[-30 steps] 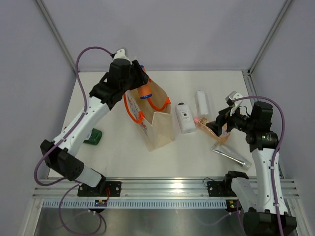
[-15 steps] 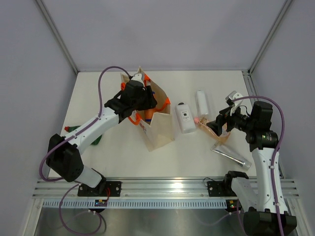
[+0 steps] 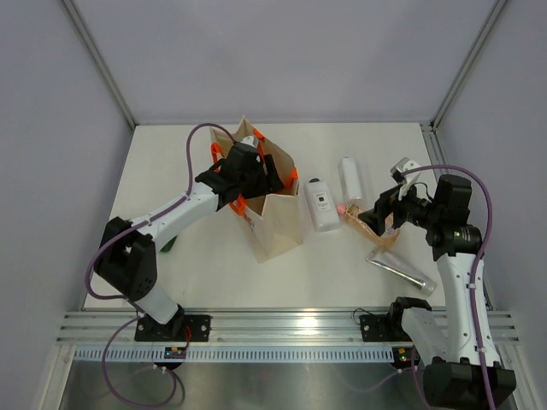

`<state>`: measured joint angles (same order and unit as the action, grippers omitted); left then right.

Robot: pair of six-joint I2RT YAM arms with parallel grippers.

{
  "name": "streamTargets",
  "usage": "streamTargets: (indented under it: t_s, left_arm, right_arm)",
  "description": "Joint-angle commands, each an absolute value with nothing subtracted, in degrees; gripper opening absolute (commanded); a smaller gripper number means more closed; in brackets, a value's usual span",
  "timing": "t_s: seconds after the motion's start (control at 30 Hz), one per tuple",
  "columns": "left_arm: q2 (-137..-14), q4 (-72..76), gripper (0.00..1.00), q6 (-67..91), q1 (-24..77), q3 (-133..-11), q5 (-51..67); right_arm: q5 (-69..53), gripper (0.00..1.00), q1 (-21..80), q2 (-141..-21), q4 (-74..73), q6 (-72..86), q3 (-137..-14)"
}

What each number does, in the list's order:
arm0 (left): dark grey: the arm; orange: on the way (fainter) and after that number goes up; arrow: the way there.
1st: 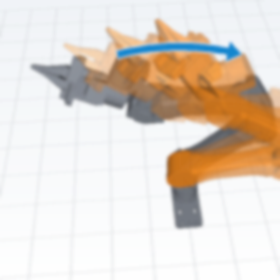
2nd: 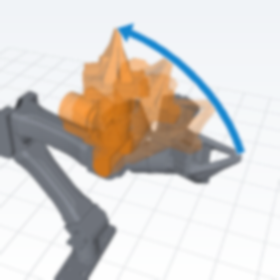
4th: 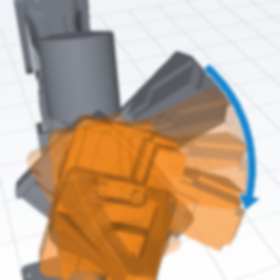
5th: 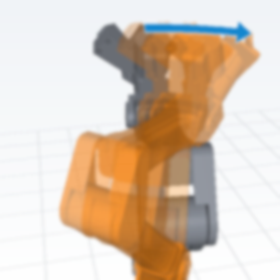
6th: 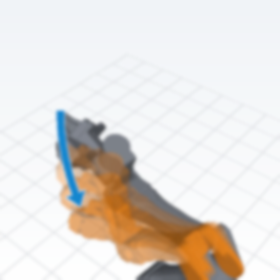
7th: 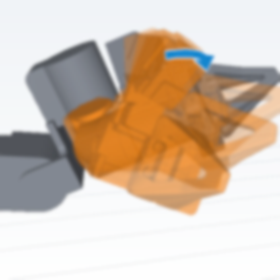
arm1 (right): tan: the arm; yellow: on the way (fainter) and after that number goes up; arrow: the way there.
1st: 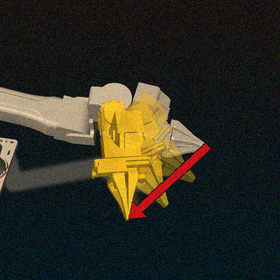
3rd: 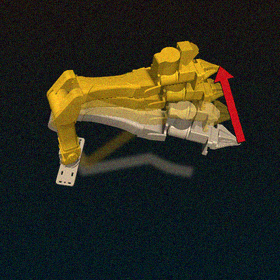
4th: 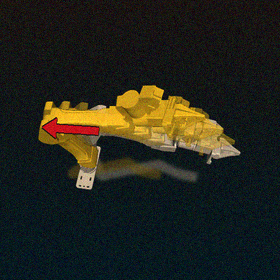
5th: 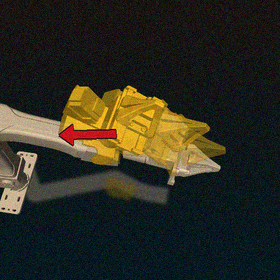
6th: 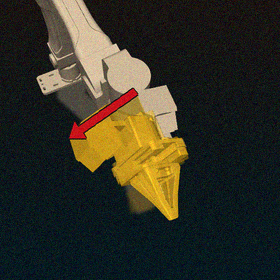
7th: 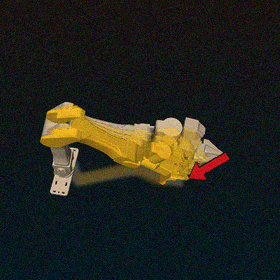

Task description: Place the personal care products into the canvas bag

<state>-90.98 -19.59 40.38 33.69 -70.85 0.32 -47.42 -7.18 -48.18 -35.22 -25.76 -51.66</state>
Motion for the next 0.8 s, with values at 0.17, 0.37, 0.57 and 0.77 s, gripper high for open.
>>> streamTargets:
  t_s: [0.17,0.37,0.57,0.77]
  left_arm:
    - [-90.2,-13.1,0.99,37.7,33.5,-73.3,4.2]
    - [-86.8,-14.5,0.99,32.0,33.4,-75.1,4.7]
    - [-78.8,-19.5,0.99,22.8,33.4,-78.7,0.9]
    - [-63.9,-21.9,0.99,16.6,33.3,-73.2,-9.5]
  right_arm:
    - [-47.3,1.0,-7.1,-50.5,-35.4,-26.7,-51.8]
    - [-42.5,1.0,-6.4,-54.7,-32.0,-19.4,-53.6]
    - [-5.3,1.0,9.8,-67.0,-26.7,-6.3,-62.6]
    - [10.9,1.0,12.4,-92.1,-25.0,5.4,-75.2]
